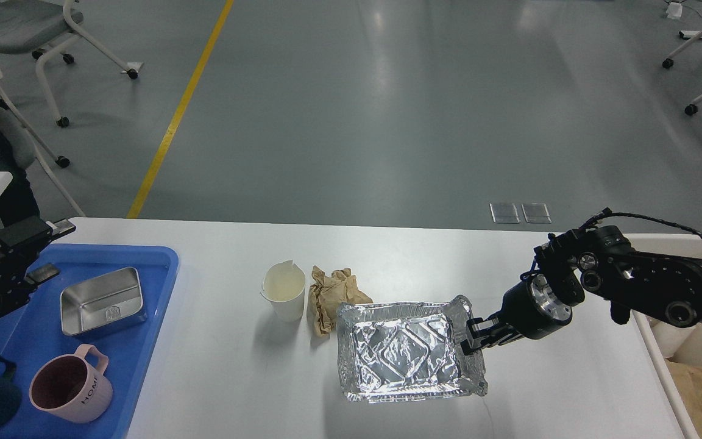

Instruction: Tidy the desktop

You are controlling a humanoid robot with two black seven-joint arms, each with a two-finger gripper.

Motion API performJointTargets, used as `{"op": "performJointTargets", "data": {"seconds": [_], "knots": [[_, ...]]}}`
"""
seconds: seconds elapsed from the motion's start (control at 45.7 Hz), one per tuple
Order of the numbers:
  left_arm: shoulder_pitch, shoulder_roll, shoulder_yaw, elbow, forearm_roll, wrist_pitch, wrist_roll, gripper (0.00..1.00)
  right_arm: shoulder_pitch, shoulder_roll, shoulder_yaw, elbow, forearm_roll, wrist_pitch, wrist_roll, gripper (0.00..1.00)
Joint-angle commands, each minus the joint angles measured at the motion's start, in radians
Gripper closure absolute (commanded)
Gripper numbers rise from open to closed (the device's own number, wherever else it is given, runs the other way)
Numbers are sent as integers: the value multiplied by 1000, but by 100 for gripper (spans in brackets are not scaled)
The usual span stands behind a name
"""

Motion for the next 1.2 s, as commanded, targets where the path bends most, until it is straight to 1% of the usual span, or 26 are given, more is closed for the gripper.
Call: {"op": "performJointTargets", "data": {"seconds": [0.0,0.088,0.219,0.241,0.372,0.482,0.679,0.766,0.898,0.963,1.029,1.095,1.182], "knots": [[56,43,-4,-35,-31,46,-20,4,0,-16,2,2,0,0,0,100],[103,83,-4,-80,-36,98,-44,4,0,-28,2,5,0,0,0,100],[151,170,7,-138,-37,166,-45,4,0,-51,5,8,2,-2,0,100],[162,199,9,-153,-48,176,-45,4,0,-54,8,9,2,0,0,100],[189,262,16,-169,-83,189,-45,4,-1,-59,8,14,2,-2,0,100],[190,296,32,-169,-85,207,-45,4,-1,-59,8,14,0,-2,0,100],[185,295,24,-167,-83,207,-44,4,-4,-48,8,12,-1,-3,0,100],[171,292,10,-167,-83,187,-27,3,-4,-45,8,12,0,-3,0,100],[119,287,15,-159,-76,103,5,3,-6,-45,10,14,-1,-3,0,100],[91,278,13,-156,-70,86,22,3,-9,-43,11,14,0,-3,0,100],[47,234,15,-155,-47,81,45,3,-9,-42,11,14,-1,-3,0,100],[-1,186,21,-155,-7,69,88,3,-11,-36,14,14,-1,-5,0,100],[-39,126,24,-153,42,29,173,3,-12,-28,11,14,-1,-5,0,100]]}}
